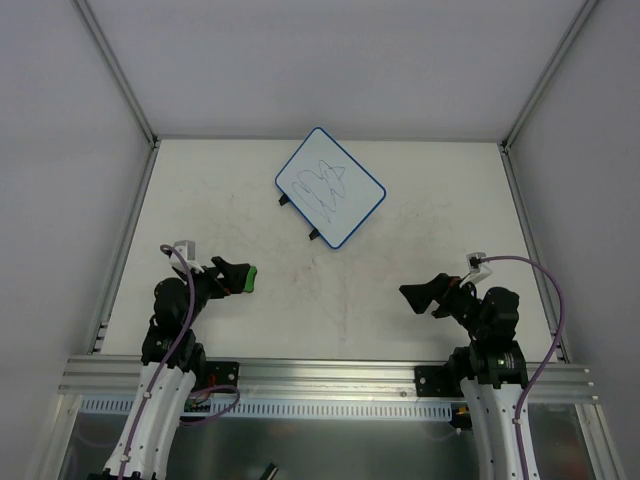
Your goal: Erase the whiteboard
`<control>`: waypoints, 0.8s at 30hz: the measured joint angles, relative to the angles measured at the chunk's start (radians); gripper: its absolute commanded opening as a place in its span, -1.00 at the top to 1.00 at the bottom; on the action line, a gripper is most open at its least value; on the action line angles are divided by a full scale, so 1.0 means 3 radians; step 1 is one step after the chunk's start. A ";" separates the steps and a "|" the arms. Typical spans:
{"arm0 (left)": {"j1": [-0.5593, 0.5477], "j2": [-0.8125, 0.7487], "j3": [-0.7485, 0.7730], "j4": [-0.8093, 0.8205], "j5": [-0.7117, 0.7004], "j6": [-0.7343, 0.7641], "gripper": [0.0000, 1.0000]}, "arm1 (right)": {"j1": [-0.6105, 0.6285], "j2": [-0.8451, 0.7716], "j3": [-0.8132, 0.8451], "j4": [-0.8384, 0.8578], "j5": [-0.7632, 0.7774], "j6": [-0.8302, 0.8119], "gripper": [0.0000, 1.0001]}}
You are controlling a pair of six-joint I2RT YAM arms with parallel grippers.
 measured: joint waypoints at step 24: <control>0.0000 0.0347 0.0006 -0.0088 -0.0183 -0.0160 -0.98 | 0.0000 0.1047 0.0345 0.0426 0.0020 0.0038 -0.98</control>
